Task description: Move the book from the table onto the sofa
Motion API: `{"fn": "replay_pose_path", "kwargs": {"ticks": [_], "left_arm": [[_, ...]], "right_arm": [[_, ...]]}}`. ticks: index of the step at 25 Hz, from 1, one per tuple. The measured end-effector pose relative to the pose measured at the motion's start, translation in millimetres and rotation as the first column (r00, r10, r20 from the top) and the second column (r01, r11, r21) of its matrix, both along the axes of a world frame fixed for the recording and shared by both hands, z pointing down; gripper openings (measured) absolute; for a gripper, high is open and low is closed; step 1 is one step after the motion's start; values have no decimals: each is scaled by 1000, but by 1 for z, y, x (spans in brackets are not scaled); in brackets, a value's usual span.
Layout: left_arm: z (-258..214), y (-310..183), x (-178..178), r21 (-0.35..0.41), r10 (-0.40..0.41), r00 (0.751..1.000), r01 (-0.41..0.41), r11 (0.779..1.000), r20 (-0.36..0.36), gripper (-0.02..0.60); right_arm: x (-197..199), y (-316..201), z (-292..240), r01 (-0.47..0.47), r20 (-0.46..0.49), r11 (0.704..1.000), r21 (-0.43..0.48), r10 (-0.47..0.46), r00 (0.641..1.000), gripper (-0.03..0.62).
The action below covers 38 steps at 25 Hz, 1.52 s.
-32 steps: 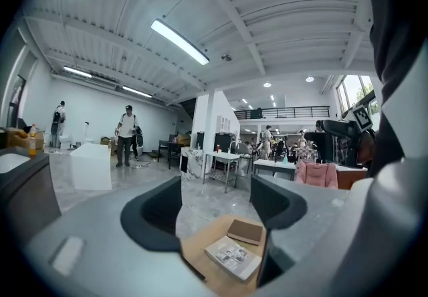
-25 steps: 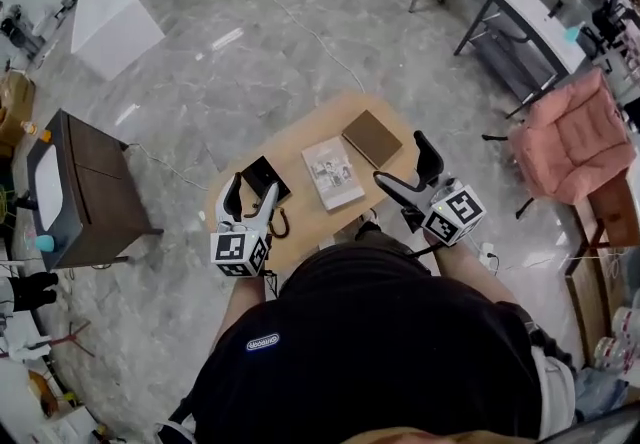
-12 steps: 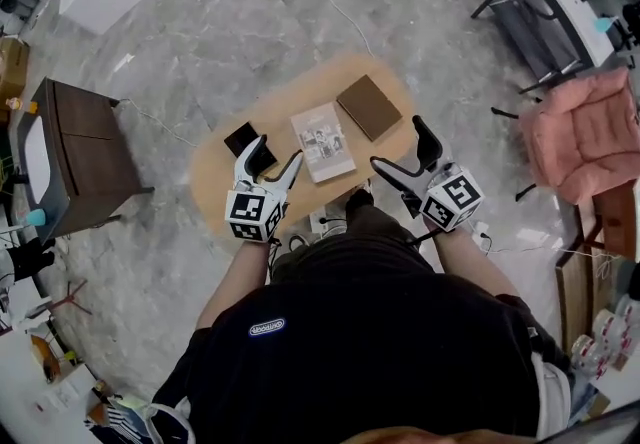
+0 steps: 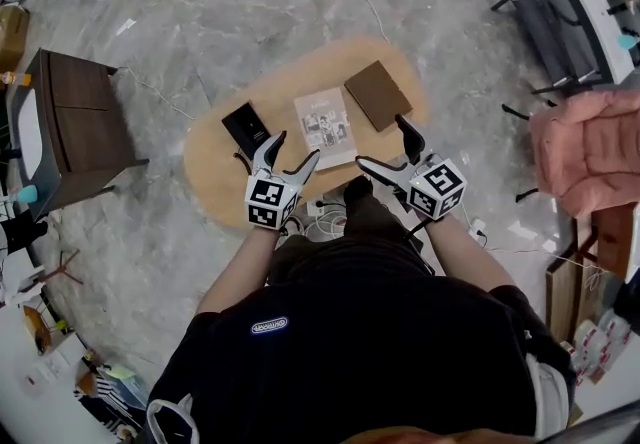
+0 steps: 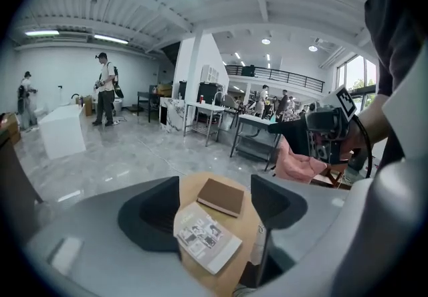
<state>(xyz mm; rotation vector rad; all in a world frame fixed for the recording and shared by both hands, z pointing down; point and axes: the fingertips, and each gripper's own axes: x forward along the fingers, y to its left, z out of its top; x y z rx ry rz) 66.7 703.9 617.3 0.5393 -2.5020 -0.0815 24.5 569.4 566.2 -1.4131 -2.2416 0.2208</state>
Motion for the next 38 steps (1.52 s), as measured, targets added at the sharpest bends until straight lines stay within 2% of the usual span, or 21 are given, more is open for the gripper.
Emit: {"fn": "replay_pose_path", "kwargs": {"ticks": [7, 11, 16, 24, 29, 38], "left_arm": [[51, 2, -1, -13, 4, 995, -5, 1000, -96, 334], [75, 17, -7, -11, -39, 990, 38, 999, -134, 334], [102, 30, -3, -26, -53, 981, 49, 998, -185, 334], [159, 37, 9, -25, -44, 955, 39, 999, -294, 334], [197, 34, 7, -11, -20, 937, 17, 1000, -349, 336], [252, 27, -3, 21, -3, 919, 12, 1000, -395, 344]], "right_arm": [[-18, 19, 62, 70, -68, 994, 82, -64, 996, 554], [-31, 36, 83, 124, -80, 988, 95, -116, 990, 554], [-27, 48, 110, 192, -137, 976, 104, -177, 975, 555], [-20, 60, 188, 271, -254, 947, 173, -223, 941, 558], [-18, 67, 242, 288, -348, 933, 217, -202, 915, 560], [-18, 62, 322, 278, -431, 918, 284, -136, 892, 563]]}}
